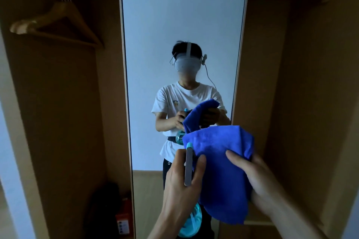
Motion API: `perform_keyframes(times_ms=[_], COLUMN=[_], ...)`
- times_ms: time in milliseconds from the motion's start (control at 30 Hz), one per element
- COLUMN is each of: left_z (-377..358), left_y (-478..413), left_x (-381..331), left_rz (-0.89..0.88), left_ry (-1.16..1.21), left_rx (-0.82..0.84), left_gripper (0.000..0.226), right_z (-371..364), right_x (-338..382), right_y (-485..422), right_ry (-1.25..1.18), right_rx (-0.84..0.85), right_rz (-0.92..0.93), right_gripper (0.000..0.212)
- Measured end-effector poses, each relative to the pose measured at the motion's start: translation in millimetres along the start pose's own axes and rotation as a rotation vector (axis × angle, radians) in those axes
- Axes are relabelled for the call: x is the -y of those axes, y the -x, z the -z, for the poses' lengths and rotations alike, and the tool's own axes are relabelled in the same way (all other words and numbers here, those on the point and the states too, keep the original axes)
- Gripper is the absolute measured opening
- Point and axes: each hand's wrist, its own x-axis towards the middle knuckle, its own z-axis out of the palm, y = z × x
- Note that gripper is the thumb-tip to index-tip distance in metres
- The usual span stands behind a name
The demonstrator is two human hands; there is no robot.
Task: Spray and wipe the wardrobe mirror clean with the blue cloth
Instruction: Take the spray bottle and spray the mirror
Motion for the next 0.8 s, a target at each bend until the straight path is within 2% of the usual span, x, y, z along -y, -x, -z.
perform_keyframes(times_ms=[233,400,533,667,733,800], left_z=[1.1,-0.4,-7.3,-15.4,-19.1,-21.6], left_y=[-6.2,-7.7,-10.6,-15.8,-19.4,-24.4], left_x=[-19.0,-23.5,-28.7,-37.1,-39.4,-41.2], left_rz=[-0.017,-0.044,-0.047,-0.047,-0.043,-0.043], left_ry=[0.071,0.088,0.146,0.174,0.190,0.200], left_rx=[0.006,0.007,-0.020,-0.004,0.013,0.026], left_gripper=[0.055,0.044,0.032,0.036,0.038,0.038], right_z=[-6.4,-7.3,-5.2,1.5,5.8,10.9], right_x=[2.5,6.2,9.0,17.1,21.2,25.4], right_y=[0.6,-4.7,-11.6,-21.8,-27.7,-34.7], right_ry=[-0.135,-0.105,0.031,0.192,0.225,0.148], right_rx=[0.153,0.202,0.136,0.063,0.102,0.150], right_rz=[-0.001,-0.018,0.052,0.099,0.091,0.000], right_gripper=[0.036,0.037,0.041,0.066,0.068,0.065])
